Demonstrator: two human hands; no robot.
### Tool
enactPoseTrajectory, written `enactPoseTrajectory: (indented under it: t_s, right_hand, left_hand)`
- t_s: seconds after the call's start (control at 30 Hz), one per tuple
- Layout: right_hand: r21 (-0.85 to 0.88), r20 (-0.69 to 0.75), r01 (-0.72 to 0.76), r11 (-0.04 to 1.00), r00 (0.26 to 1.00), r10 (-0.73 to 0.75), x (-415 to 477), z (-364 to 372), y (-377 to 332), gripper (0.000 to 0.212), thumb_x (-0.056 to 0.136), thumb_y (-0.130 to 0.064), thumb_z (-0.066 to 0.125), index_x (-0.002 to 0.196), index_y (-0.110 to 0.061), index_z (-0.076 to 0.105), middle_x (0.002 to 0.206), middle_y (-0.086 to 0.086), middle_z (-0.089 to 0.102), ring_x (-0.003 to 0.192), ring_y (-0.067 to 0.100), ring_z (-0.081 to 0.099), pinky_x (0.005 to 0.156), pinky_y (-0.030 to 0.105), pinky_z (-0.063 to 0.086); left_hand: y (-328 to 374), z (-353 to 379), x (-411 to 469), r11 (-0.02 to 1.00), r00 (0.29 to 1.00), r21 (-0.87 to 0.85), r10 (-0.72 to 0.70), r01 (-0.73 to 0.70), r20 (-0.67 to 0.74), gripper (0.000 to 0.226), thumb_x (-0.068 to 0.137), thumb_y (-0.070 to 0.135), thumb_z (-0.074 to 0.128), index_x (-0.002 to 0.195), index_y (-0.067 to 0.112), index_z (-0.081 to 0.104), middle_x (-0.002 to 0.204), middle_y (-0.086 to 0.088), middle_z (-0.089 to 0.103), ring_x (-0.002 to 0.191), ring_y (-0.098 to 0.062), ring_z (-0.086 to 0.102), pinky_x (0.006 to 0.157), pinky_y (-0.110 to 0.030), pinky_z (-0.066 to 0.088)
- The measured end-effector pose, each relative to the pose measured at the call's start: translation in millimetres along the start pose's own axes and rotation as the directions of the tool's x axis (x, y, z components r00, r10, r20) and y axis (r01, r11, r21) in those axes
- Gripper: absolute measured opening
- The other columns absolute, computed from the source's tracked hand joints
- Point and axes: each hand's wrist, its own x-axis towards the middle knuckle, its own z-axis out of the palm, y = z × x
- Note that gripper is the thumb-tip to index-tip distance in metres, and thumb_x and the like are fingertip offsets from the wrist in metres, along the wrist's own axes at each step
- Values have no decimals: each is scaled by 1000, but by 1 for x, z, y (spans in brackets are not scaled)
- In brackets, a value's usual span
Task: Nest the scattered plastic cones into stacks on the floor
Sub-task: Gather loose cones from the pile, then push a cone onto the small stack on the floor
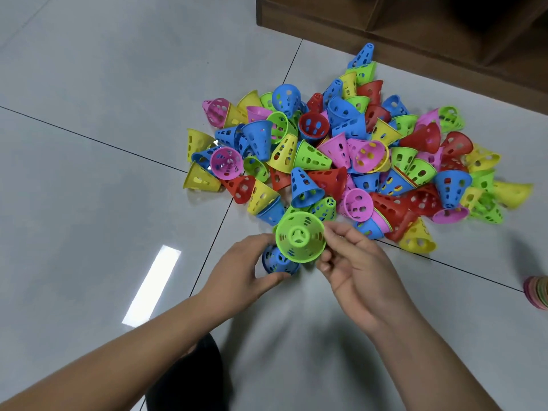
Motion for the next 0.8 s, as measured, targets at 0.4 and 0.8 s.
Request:
enactPoseTrajectory:
  t_s: [0.4,0.8]
  right_hand:
    - [-624,-71,106,774,979,-191,23,-32,39,16,92,-2,75,97,-17,73,80,2,73,71,12,65,63,23,51]
    - [-711,109,356,607,908,-404,10,-16,39,6,100,-30,73,106,-31,72,102,-10,72,99,13,69,83,19,54]
  left_hand:
    - [-56,-14,-5,994,985,82,-81,69,153,67,81,24,67,145,35,53,143,18,56,133,-4,53,112,-28,44]
    - [-8,-40,42,958,984,-253,-158,134,-77,33,110,45,46,132,30,65,130,12,70,124,-15,65,100,-33,53]
